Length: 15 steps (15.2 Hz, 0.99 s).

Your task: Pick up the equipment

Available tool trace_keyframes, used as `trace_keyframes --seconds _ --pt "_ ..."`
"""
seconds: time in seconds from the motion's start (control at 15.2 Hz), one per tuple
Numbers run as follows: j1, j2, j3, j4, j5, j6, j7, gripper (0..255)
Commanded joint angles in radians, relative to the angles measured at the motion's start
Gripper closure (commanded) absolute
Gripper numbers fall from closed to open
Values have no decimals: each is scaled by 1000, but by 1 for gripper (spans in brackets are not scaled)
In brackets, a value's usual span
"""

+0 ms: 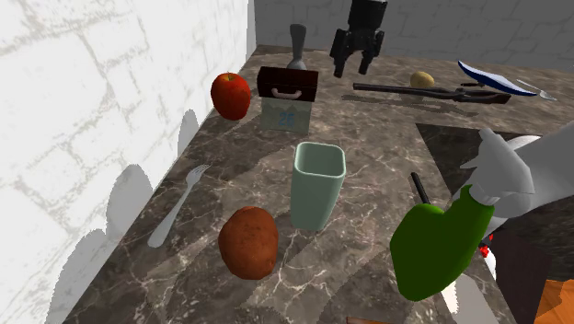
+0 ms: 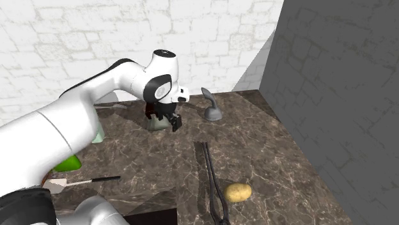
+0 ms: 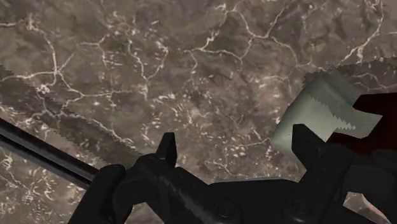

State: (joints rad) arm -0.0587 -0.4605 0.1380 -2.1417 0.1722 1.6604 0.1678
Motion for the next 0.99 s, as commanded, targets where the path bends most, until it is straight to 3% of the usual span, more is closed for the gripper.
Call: trace_keyframes --seconds 0.0,0.92 --pt "-14 70 14 68 5 15 70 0" --pt "-74 562 29 698 -41 -32 507 0"
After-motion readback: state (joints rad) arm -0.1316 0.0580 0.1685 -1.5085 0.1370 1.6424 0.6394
